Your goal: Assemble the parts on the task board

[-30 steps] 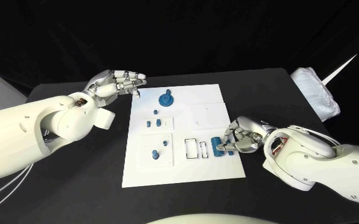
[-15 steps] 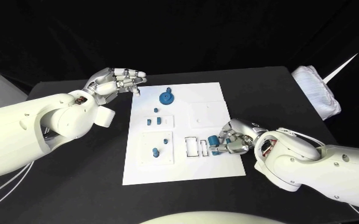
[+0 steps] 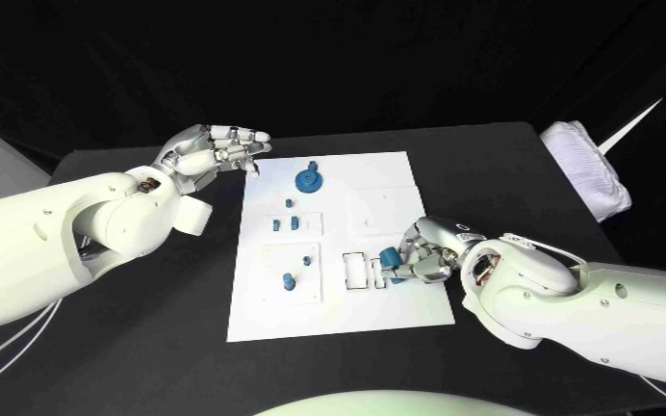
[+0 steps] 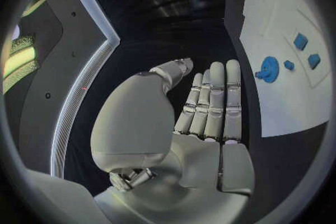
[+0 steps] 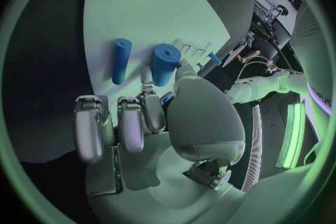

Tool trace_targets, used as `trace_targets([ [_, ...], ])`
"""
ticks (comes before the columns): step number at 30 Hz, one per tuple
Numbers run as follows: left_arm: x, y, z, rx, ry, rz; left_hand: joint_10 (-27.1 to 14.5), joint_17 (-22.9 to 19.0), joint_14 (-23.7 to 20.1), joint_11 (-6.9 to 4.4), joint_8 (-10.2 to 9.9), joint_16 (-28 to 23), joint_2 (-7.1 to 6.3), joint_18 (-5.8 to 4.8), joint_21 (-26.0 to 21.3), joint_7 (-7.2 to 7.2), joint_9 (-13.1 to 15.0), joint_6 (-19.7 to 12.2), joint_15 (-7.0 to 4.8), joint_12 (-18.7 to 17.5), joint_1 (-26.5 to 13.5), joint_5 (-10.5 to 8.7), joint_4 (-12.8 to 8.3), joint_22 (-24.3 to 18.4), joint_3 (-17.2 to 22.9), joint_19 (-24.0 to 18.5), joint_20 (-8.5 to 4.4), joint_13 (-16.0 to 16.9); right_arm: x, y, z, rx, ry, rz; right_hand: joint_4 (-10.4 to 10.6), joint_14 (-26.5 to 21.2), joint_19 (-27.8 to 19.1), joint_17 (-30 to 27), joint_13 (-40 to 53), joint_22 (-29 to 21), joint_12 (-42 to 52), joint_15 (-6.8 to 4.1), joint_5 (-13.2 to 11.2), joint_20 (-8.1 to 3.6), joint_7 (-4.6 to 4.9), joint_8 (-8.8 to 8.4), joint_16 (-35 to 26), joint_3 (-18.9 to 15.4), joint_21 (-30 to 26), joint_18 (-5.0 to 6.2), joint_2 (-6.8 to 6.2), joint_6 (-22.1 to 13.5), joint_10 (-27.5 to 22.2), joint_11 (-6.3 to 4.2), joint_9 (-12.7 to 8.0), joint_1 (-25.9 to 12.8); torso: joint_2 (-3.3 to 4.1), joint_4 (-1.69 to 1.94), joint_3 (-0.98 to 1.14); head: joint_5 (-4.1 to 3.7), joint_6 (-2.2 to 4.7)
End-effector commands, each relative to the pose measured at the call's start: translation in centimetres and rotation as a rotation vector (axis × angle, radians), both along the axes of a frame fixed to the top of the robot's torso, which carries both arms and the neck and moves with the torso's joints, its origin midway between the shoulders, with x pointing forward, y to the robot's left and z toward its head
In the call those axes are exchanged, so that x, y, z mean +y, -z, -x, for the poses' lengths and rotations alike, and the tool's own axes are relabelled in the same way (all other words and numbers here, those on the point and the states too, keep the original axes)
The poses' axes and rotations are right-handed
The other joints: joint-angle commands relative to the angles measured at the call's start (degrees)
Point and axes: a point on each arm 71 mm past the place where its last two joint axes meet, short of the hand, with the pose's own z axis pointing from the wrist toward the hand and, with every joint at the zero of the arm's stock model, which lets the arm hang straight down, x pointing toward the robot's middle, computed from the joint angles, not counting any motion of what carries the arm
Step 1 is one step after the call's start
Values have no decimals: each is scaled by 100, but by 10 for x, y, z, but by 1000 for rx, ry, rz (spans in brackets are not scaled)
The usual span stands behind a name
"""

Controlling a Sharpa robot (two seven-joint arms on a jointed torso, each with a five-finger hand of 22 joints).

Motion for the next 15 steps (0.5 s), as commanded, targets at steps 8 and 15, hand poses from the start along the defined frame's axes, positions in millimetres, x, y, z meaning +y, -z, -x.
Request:
trace_targets([
  [8,-1,-1,1,1,13,13,-28,-8,-36,-10,41,-33,51,82,-29,-5,-8,23,1,45,-20,6,1,-13,-26,36,-9,-10,-2,8,4,43,72,-53,1,464,517,891,393,1392,36,-74,584,-72,-64,132,75,-19,174,-68,142,117,97,-88,-19,240,-2,-2,3,-4,16],
  [15,-1,-1,1,3,13,12,-28,-8,-36,-10,41,-33,51,82,-29,-5,-8,23,1,45,-20,6,1,-13,-26,36,-9,-10,-3,-1,5,34,116,-144,9,485,546,986,478,1435,111,-101,640,-93,-102,179,113,20,265,-89,242,192,165,-121,-26,247,-8,-5,3,-11,34],
])
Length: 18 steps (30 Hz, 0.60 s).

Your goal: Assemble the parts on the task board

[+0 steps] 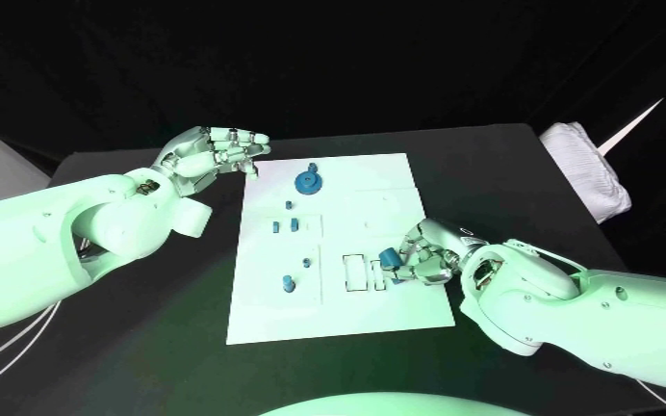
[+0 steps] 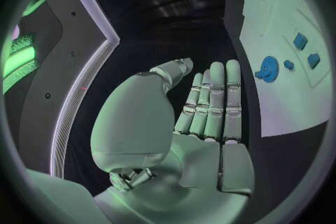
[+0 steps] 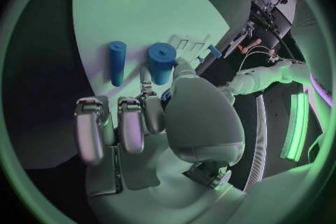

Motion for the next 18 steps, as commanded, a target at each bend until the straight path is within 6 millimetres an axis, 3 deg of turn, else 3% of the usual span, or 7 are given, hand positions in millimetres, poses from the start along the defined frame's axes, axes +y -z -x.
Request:
trace_targets([
  [1,-1,-1,0,1,13,12,-29,-8,-36,-10,19,-33,51,82,-29,-5,-8,23,1,20,-20,6,1,-4,-26,37,-8,-10,-1,-4,0,17,48,-72,9,500,548,993,478,1432,24,-48,36,-55,-24,52,32,49,41,-89,115,57,43,-2,60,16,-8,-3,-1,-9,10],
  [9,-2,0,0,4,15,11,-32,-10,-36,-10,22,-32,54,82,-37,-5,-10,25,1,24,-24,8,7,-10,-29,41,-8,-10,-1,-22,-5,29,68,-121,4,504,553,1011,495,1440,35,-55,50,-62,-34,57,39,64,56,-93,162,65,57,-10,51,2,-6,1,-3,-12,28],
  [18,-2,0,0,5,15,10,-32,-10,-36,-10,22,-32,54,82,-37,-5,-10,25,1,24,-24,8,7,-10,-29,41,-8,-10,7,-25,-4,98,61,-145,3,502,550,1006,488,1436,23,-58,54,-65,-36,57,37,73,47,-91,182,65,53,-13,47,2,4,-2,-4,7,23],
])
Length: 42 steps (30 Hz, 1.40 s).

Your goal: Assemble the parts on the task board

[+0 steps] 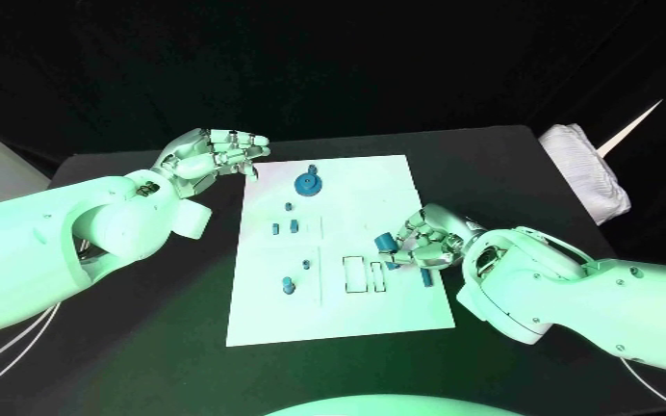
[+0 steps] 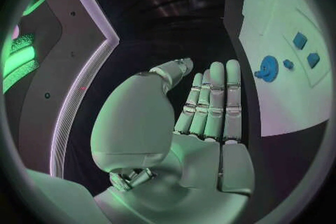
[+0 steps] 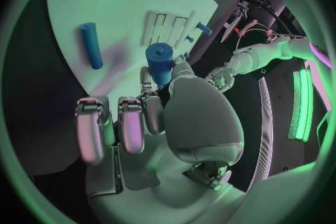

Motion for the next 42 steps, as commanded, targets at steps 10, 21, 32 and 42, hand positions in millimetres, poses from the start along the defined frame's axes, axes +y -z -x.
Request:
trace_targets([
  [10,-3,0,0,4,16,11,-37,-7,-35,-9,23,-32,57,83,-45,-5,-8,24,1,27,-25,11,11,-10,-31,46,-8,-6,25,13,1,149,-65,9,14,474,527,944,464,1409,-78,-22,-178,-24,-19,77,8,-108,-43,-75,109,59,15,21,7,-285,3,-4,2,56,-20],
  [21,-3,0,1,4,16,10,-38,-8,-35,-10,24,-32,59,83,-46,-5,-9,24,0,28,-21,12,9,-11,-29,48,-8,-7,42,16,1,130,-84,13,11,484,540,989,486,1428,-63,-23,-218,-24,-24,92,25,-137,0,-85,122,67,29,18,5,-330,10,4,6,74,-41],
  [32,-2,0,1,5,14,9,-38,-8,-35,-10,24,-32,59,83,-46,-5,-9,24,0,28,-21,12,9,-11,-29,48,-8,-7,50,17,4,129,-116,12,7,485,541,993,494,1429,-55,-24,-223,-25,-27,98,27,-140,3,-85,125,73,36,16,6,-329,10,2,8,109,-78],
  [42,-2,0,1,5,14,9,-38,-8,-35,-10,24,-32,59,83,-46,-5,-9,24,0,28,-21,12,9,-11,-29,48,-8,-7,50,17,-1,92,-109,28,11,485,540,993,497,1428,-56,-26,-236,-26,-30,106,27,-151,-1,-85,129,79,38,13,6,-345,10,3,2,109,-69],
])
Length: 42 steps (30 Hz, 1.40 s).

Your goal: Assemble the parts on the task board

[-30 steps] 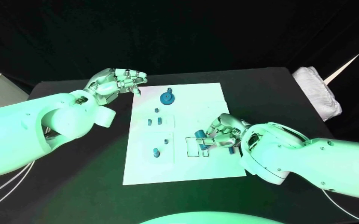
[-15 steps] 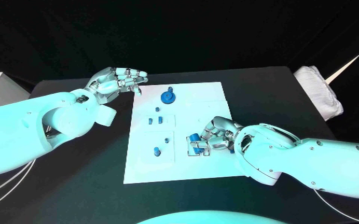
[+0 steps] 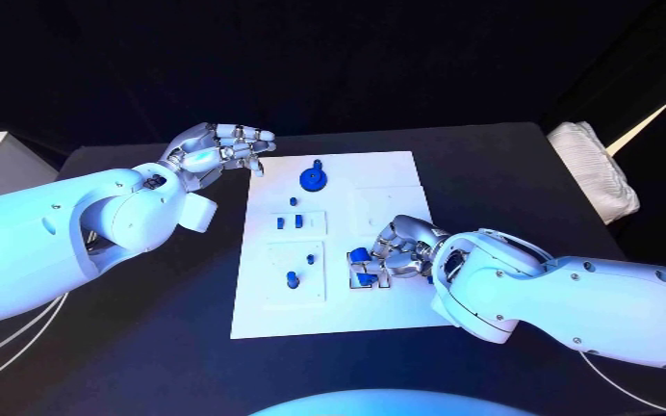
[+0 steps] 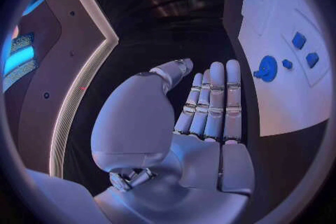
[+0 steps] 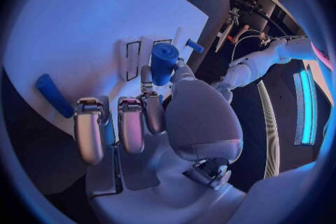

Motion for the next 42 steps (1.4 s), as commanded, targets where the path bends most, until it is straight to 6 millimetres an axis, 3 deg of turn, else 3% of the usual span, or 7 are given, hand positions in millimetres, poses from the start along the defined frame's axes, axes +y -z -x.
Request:
trace_targets([
  [1,-2,-1,1,0,14,12,-38,-9,-35,-9,24,-32,36,83,-23,-5,-6,25,0,29,2,12,10,-7,-30,48,-8,-8,1,1,-1,-29,-15,21,12,485,540,998,494,1431,1,-29,-42,-28,7,44,32,-54,20,-84,9,42,40,10,-2,-59,-1,2,-1,-2,7],
  [3,-1,-1,1,0,13,11,-38,-9,-35,-9,24,-32,36,83,-23,-5,-6,25,0,29,2,12,10,-7,-30,48,-8,-8,1,1,-2,-33,-17,26,12,484,539,993,498,1430,-7,-31,-112,-30,5,62,29,-111,17,-84,23,43,43,9,-5,-142,0,2,-1,5,1],
  [7,-1,-1,1,0,11,11,-38,-9,-35,-9,24,-32,36,83,-23,-5,-6,25,0,29,2,12,10,-7,-30,48,-8,-8,1,2,-3,-30,-31,42,18,474,521,953,488,1408,-84,-28,-998,-27,9,145,4,-406,-42,-71,68,9,25,16,0,-483,-1,2,-3,19,0],
  [14,0,-1,1,0,10,10,-38,-9,-35,-9,24,-32,36,83,-23,-5,-6,25,0,29,2,12,10,-7,-30,48,-8,-8,2,5,-2,-6,-70,78,34,453,487,871,416,1369,-258,-7,-1514,-9,36,209,-47,-405,-153,-48,-270,-89,-47,40,-11,-919,-9,-5,0,33,-19],
  [23,0,-1,1,0,10,10,-38,-9,-35,-9,24,-32,36,83,-23,-5,-6,25,0,29,2,12,10,-7,-30,48,-8,-8,1,4,-1,-29,-78,82,22,453,483,869,405,1364,-304,-2,-1481,-3,43,233,-54,-263,-169,-45,-243,-120,-61,45,-19,-926,-3,-3,4,28,-19],
  [31,0,-1,1,0,9,10,-38,-9,-35,-9,24,-32,36,83,-23,-5,-6,25,0,29,2,12,10,-7,-30,48,-8,-8,-4,-3,2,-86,-82,30,-7,461,489,897,452,1373,-304,-9,-1209,-9,36,296,-51,-199,-161,-47,-103,-155,-34,37,-42,-183,-6,-2,7,28,-10],
  [42,1,0,-1,-2,5,9,-38,-9,-35,-9,24,-32,36,83,-23,-5,-6,25,0,29,2,12,10,-7,-30,48,-8,-8,-45,-28,0,-164,3,-36,-11,469,492,934,475,1378,-313,6,-907,0,63,281,-39,-303,-156,-49,-104,-243,-37,58,-82,87,-17,-6,-1,-50,17],
])
